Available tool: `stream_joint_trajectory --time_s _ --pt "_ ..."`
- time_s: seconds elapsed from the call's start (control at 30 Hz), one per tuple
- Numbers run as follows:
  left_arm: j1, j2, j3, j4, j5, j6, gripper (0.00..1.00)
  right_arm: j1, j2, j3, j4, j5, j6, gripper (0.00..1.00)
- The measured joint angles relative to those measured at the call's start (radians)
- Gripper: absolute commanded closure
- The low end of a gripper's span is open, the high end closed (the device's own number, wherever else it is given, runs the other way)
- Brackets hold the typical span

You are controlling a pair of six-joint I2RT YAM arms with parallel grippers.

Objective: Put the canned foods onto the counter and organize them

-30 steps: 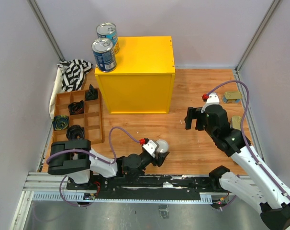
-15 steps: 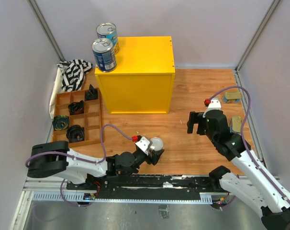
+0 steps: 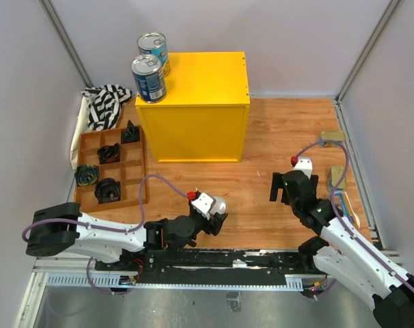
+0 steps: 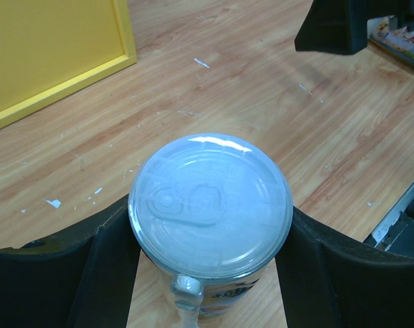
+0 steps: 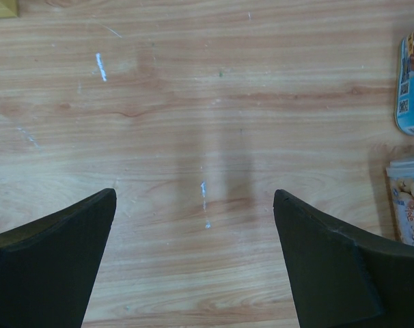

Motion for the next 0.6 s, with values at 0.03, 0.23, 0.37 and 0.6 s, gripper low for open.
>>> stream_joint_trajectory --time_s 0.03,0.23,0.37,0.6 --pt "-0.003 -0.005 0.010 -0.019 -0.006 0.000 1.00 0.000 0.003 -0.014 0.012 0.006 0.000 0.02" --pt "-0.024 -0.032 0.064 -0.084 -0.048 -0.014 1.00 0.000 0.027 -0.090 0.115 0.026 0.002 0.02" --pt "-0.038 -0.051 0.077 -0.126 -0.077 -0.035 1.00 0.000 0.052 -0.140 0.191 0.045 -0.006 0.02" --pt "-0.049 -0.065 0.119 -0.234 -0.116 -0.049 1.00 0.000 0.068 -0.197 0.303 0.052 -0.037 0.02"
